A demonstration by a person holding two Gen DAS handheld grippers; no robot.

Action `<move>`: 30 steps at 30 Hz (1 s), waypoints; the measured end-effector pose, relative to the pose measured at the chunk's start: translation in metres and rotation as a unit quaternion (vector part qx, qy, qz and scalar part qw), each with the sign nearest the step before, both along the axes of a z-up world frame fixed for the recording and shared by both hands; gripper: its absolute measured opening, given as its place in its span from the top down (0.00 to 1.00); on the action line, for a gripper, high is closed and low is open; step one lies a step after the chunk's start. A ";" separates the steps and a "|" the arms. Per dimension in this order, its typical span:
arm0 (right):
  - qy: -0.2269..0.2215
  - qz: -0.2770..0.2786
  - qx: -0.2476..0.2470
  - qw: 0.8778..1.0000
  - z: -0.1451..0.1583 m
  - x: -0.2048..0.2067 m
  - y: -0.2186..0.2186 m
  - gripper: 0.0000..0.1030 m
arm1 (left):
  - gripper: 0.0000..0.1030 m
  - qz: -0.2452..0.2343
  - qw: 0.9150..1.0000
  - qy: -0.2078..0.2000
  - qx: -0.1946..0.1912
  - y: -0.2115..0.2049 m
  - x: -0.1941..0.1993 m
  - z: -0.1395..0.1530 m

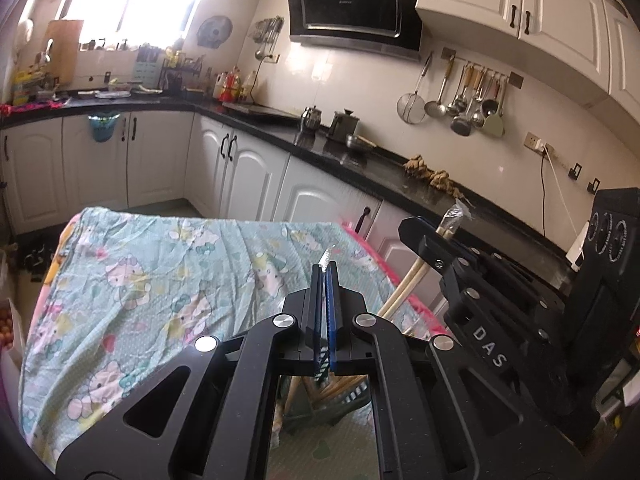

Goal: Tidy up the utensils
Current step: 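Lift the chopsticks with both tools and carry them above the caddy, then lower the chopsticks into the caddy and open both tools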

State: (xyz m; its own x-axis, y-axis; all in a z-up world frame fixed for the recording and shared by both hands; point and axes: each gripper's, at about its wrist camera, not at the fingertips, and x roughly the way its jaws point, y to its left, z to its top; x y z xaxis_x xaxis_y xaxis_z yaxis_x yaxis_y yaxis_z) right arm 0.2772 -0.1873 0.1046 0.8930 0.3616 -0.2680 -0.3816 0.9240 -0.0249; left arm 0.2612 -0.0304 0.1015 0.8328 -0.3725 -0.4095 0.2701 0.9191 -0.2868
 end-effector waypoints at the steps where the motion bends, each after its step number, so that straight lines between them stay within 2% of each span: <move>1: 0.005 0.000 -0.002 1.000 -0.003 0.002 0.000 0.94 | 1.00 0.000 1.000 0.004 -0.001 0.001 0.001 -0.003; 3: 0.026 -0.012 -0.013 0.999 -0.012 0.008 0.003 0.86 | 1.00 -0.002 1.000 0.012 -0.003 0.002 0.002 -0.009; 4: 0.032 -0.016 -0.015 0.999 -0.015 0.008 0.002 0.72 | 0.99 -0.002 1.000 0.014 -0.003 0.003 0.002 -0.011; 5: 0.041 -0.016 -0.010 0.999 -0.018 0.009 0.001 0.65 | 0.99 0.000 1.000 0.016 -0.002 0.003 0.001 -0.012; 7: 0.048 -0.014 0.001 0.999 -0.020 0.006 -0.004 0.65 | 0.96 0.005 1.000 0.021 0.001 0.007 0.000 -0.014; 9: 0.050 -0.017 0.005 0.999 -0.021 0.002 -0.007 0.65 | 0.90 0.010 1.000 0.022 -0.004 0.012 -0.003 -0.014; 11: 0.053 -0.016 0.006 0.998 -0.020 -0.002 -0.009 0.65 | 0.76 0.016 1.000 0.021 -0.004 0.016 -0.006 -0.012; 15: 0.053 -0.018 0.004 0.998 -0.016 -0.012 -0.015 0.62 | 0.71 0.024 1.000 0.012 -0.004 0.023 -0.015 -0.005; 17: 0.052 -0.018 0.007 0.998 -0.014 -0.019 -0.018 0.58 | 0.62 0.027 1.000 0.003 -0.005 0.026 -0.023 0.001; 21: 0.050 -0.021 0.003 0.999 -0.010 -0.028 -0.022 0.57 | 0.53 0.040 0.999 -0.009 -0.001 0.032 -0.039 0.012; 25: 0.050 -0.021 0.002 0.999 -0.005 -0.036 -0.024 0.54 | 0.41 0.051 0.999 -0.016 0.001 0.038 -0.057 0.022; 30: 0.049 -0.024 -0.005 0.999 -0.002 -0.048 -0.030 0.53 | 0.31 0.062 0.998 -0.018 0.004 0.045 -0.081 0.028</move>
State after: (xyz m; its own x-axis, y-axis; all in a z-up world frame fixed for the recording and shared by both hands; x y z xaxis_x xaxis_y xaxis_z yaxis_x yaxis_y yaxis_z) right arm 0.2287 -0.2171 0.1031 0.8791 0.3153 -0.3575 -0.3372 0.9414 0.0012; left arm 0.1799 0.0141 0.1292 0.8868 -0.2620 -0.3808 0.1639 0.9486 -0.2709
